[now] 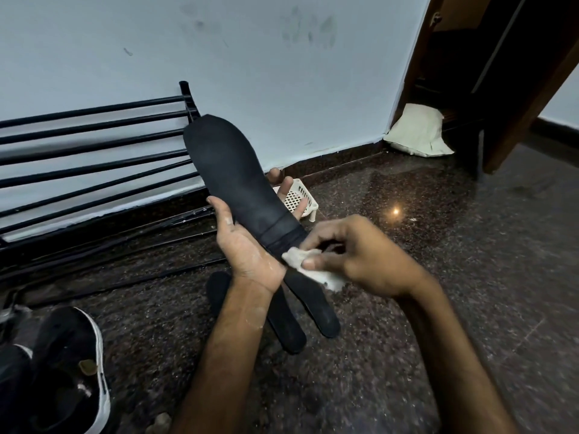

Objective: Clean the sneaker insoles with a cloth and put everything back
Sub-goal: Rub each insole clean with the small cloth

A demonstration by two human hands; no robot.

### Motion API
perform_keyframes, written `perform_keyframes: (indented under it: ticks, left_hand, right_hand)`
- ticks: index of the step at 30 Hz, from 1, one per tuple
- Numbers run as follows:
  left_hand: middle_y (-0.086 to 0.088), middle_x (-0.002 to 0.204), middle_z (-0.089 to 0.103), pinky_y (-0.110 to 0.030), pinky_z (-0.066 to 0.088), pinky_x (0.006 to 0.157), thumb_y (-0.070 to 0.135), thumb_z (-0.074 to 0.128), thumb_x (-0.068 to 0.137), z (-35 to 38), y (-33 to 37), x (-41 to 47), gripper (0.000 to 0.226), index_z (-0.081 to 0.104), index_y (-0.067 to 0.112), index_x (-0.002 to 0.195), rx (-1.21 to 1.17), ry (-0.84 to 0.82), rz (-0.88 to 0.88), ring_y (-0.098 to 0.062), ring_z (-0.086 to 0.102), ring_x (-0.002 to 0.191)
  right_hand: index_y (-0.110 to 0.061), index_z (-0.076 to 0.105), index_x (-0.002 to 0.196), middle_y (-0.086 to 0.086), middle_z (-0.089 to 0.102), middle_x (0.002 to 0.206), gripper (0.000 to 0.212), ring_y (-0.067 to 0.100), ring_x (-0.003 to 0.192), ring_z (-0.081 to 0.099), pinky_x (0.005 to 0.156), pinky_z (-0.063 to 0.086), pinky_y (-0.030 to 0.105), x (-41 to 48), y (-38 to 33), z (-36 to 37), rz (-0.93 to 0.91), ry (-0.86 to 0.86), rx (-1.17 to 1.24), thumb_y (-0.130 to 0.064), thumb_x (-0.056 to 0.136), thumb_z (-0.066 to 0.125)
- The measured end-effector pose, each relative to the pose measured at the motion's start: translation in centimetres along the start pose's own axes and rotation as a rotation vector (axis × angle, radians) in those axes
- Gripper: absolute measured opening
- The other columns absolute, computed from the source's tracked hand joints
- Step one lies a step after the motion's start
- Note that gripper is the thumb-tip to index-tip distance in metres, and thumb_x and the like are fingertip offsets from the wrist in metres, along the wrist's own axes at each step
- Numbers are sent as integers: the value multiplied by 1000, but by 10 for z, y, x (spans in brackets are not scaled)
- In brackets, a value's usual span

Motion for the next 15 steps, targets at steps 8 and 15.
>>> perform_keyframes:
  ticks: [8,15]
  left_hand:
    - [-10,121,61,-50,41,109,71,30,94,0,-11,1,79,53,8,135,22,-36,-105,-31,53,125]
    - [-11,115,67,-66,38,105,66,32,96,-13,-4,5,67,66,12,119,-35,-24,-90,-32,57,123]
  right_hand:
    - [-9,76,94,-4,70,89,15,4,81,62,76,48,12,14,2,16,-207,489,-258,-2,81,76]
    - [-3,75,94,8,74,90,12,6,75,64,68,49,17,2,10,14,1,-79,83,-4,82,75]
Point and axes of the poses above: each hand's wrist, its own x-axis towards the middle knuckle, its own z-axis out of the palm, y = z × x, the point moved 3 cm from there along x, towards the middle knuckle
